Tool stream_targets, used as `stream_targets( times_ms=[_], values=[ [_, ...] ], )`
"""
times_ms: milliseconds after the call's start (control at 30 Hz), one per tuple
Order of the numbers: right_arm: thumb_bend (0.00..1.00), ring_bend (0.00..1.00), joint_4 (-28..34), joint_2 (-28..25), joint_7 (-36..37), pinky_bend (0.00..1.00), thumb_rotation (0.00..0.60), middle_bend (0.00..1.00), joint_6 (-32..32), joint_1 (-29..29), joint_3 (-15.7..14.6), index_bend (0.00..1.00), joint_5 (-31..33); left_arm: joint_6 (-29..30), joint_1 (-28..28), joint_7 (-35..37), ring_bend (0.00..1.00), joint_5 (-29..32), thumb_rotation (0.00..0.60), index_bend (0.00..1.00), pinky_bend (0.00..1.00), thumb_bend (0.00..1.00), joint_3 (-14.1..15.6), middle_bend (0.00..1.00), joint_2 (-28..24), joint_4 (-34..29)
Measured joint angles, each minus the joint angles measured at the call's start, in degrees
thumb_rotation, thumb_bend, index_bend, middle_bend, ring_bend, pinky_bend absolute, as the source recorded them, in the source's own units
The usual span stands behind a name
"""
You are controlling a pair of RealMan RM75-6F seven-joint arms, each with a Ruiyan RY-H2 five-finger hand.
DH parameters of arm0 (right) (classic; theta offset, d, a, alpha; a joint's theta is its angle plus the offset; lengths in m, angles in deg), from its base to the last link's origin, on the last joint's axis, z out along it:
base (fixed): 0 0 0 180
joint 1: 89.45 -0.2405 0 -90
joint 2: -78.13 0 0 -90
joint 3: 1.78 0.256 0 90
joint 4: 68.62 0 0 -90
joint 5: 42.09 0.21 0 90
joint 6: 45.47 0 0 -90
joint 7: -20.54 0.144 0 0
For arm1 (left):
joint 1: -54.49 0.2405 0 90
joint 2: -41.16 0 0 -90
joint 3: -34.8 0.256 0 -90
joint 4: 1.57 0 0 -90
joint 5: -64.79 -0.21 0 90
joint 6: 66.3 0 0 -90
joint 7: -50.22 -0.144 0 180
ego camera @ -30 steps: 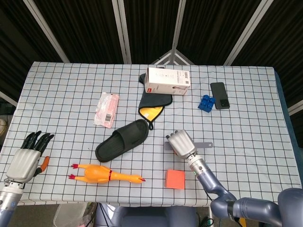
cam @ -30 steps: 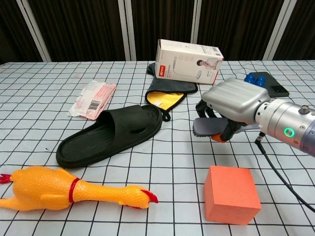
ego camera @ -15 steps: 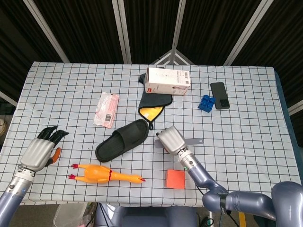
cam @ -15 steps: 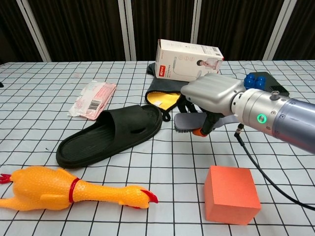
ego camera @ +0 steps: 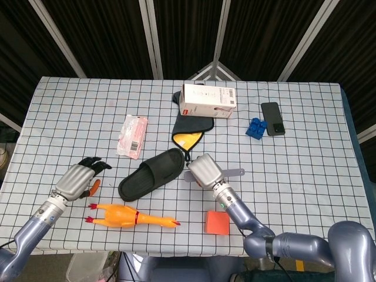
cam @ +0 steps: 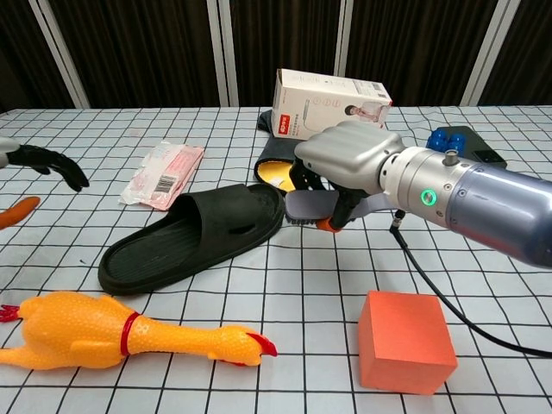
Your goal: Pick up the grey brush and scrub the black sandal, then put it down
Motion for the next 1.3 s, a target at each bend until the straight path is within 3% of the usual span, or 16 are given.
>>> stream_targets(
  times_ms=[300,567,1300],
  values=[
    [0.80,0.61,-0.1,0.5,-1.4,0.77,0.600,0.76,-0.4,-1.4,0.4,0.87,0.9,-3.5,-5.0,6.7,0.14,-6.3,0.600,0.23,0.18,0.82,2.7,0.24,5.3,3.5],
    [0.80,0.60,1.6,1.0,-3.6,0.77,0.600,0.76,-1.9,-2.6,0.9,0.87,1.9,-6.9,-7.4,7.2,0.14,-6.7,0.600,0.24,0.18,0.82,4.7,0.24,7.7,6.1],
    [0.80,0.60,2.2,0.5,-4.3,0.77,0.600,0.76,-3.8,-3.2,0.0,0.87,4.5,-5.5,-6.3,1.3,0.15,-2.0,0.600,0.24,0.19,0.83,5.9,0.25,3.5,6.5]
  ],
)
